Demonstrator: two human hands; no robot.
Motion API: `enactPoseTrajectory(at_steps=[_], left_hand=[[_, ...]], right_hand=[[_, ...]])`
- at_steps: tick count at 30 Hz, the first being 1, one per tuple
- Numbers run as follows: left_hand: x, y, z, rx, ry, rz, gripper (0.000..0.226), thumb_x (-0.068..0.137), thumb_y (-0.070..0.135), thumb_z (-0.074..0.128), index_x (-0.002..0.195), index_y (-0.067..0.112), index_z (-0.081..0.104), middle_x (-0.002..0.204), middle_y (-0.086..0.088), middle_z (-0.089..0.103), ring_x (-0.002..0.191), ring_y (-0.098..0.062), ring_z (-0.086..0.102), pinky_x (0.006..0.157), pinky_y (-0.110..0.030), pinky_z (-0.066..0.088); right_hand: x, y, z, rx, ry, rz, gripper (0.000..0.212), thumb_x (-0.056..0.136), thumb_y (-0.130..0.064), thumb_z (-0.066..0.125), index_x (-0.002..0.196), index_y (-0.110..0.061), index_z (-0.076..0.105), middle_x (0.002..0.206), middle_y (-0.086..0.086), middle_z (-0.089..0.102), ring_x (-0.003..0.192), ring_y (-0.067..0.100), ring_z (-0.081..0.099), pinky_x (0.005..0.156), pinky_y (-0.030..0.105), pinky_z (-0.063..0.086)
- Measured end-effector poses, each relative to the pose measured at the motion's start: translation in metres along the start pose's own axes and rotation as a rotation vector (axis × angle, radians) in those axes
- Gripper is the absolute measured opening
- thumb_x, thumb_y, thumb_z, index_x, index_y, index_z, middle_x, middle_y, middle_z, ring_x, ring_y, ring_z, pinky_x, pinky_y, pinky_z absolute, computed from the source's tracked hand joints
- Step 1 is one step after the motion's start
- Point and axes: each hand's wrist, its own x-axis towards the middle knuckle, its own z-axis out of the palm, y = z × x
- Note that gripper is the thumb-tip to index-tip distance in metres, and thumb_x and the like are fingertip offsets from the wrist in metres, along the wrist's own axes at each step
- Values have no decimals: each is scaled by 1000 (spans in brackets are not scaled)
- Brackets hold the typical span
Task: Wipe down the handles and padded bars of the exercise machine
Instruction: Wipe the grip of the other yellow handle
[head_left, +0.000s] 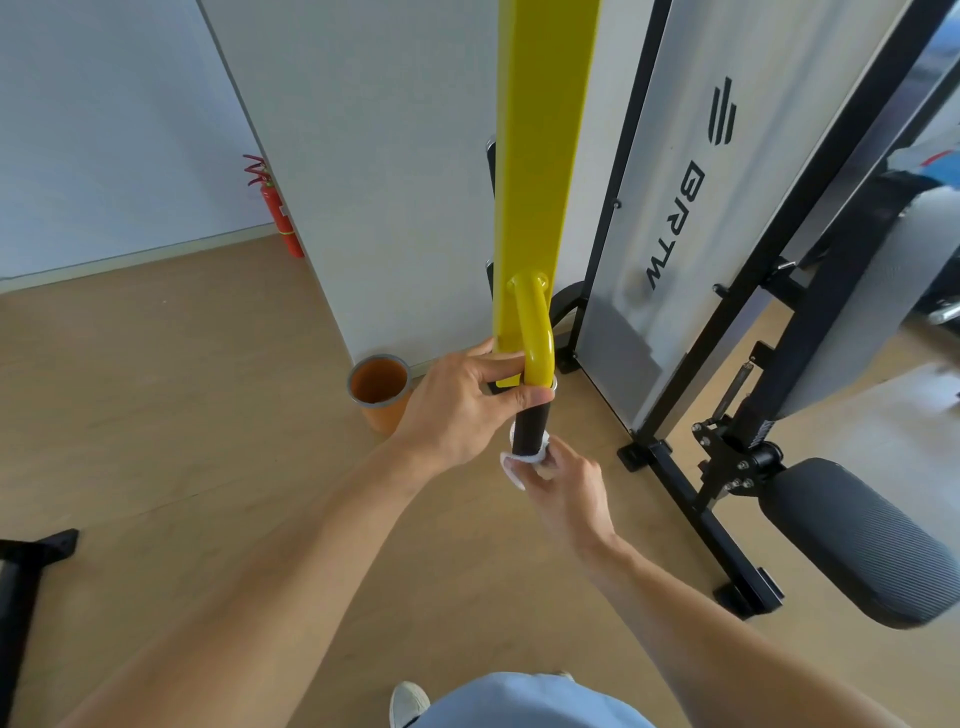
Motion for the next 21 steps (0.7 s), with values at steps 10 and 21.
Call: enactPoseTrajectory(at_steps=[10, 21], left_hand=[[1, -1, 1, -38, -3, 18, 26, 86, 54, 69, 111, 48, 75, 144, 17, 57, 133, -4, 51, 86, 9, 28], [2, -5, 4, -29, 20, 35, 34, 83, 58, 68, 115, 47, 73, 147, 12, 56, 136, -2, 48, 91, 5, 31]], right_hand=[[10, -16, -1, 130, 125, -50, 29, 80, -47, 77, 91, -22, 69, 77, -5, 72, 68, 16, 67, 61, 42, 55], [17, -50, -19, 249, 242, -224, 21, 81, -30, 80, 101, -27, 74, 79, -25, 69, 76, 0, 67, 65, 17, 54]])
